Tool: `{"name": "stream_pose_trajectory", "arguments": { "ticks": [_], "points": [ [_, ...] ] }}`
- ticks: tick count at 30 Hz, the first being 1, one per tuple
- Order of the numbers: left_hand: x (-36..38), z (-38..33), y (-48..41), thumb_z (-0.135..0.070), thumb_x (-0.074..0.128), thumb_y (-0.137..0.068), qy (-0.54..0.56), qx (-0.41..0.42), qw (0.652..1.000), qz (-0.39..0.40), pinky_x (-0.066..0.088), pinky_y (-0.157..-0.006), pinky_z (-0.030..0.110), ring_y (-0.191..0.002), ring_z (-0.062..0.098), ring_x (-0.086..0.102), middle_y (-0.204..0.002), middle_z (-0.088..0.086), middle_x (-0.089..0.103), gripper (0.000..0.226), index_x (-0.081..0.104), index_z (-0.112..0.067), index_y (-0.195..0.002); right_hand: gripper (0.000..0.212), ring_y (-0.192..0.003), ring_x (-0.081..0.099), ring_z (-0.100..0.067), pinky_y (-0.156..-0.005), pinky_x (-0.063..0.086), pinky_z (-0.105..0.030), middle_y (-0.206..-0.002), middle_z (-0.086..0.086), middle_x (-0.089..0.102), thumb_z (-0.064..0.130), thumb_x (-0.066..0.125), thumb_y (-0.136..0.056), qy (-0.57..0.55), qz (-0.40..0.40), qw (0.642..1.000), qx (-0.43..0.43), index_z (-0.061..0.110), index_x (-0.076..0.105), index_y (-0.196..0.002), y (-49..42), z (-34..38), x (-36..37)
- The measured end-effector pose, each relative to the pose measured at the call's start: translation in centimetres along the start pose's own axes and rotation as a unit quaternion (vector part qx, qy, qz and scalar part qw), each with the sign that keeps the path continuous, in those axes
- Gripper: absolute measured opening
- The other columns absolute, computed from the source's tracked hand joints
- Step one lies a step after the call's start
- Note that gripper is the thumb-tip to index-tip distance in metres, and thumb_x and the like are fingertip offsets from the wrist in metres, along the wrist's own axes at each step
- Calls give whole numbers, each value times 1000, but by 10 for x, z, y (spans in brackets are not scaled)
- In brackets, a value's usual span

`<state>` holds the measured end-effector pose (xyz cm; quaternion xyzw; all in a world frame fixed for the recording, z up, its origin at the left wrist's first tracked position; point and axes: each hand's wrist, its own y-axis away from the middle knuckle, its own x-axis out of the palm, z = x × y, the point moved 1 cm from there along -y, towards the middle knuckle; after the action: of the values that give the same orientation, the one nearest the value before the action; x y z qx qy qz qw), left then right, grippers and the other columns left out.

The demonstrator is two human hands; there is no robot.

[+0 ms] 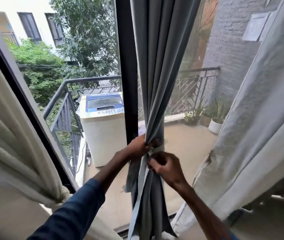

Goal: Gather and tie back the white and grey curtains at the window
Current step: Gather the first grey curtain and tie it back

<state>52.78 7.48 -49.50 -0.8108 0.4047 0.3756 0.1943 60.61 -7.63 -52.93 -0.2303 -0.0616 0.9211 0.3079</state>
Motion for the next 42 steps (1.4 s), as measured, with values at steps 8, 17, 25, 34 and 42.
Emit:
{"name": "stream_pose_trajectory", "arguments": {
  "ticks": [8, 17, 25, 34, 42],
  "points": [
    [8, -14, 12, -33, 52, -99, -40, 0, 999, -27, 53, -79, 46, -96, 38, 63, -112, 11, 63, 31, 55, -13, -123, 18, -71, 76, -20, -75, 62, -41, -77, -6, 78, 23, 72, -91, -105, 60, 990, 72, 6, 76, -86, 17, 15, 33],
    [-16, 2, 17, -49, 46, -93, -30, -11, 999, -11, 57, -78, 47, -91, 31, 66, -106, 8, 68, 36, 54, -24, -117, 21, -57, 67, -8, -62, 52, -33, -59, 7, 71, 31, 69, -82, 93, 68, 993, 32, 29, 76, -63, 5, -8, -33],
    [-12, -6, 27, -40, 61, -95, 141, -27, 990, 7, 62, -58, 43, -75, 26, 69, -86, 2, 61, 26, 51, -20, -107, 32, -71, 66, -18, -58, 54, -26, -79, -9, 74, 21, 83, -77, -169, -82, 973, 136, 14, 75, -107, 1, -23, -66],
    [-3, 1, 22, -33, 61, -96, 140, -20, 990, -19, 61, -50, 38, -68, 23, 72, -87, 7, 67, 23, 59, -14, -109, 44, -83, 73, -16, -72, 59, -25, -95, -9, 76, -1, 86, -71, -259, -245, 933, 45, 7, 68, -110, -29, 24, -42],
    [-3, 2, 23, 3, 56, -77, 117, -12, 993, -20, 61, -51, 40, -67, 24, 71, -94, 12, 66, 40, 59, -7, -116, 34, -93, 69, -12, -76, 56, -27, -107, 0, 72, -9, 70, -74, 82, -150, 946, -275, 10, 75, -102, -20, 26, -8]
  ]
}}
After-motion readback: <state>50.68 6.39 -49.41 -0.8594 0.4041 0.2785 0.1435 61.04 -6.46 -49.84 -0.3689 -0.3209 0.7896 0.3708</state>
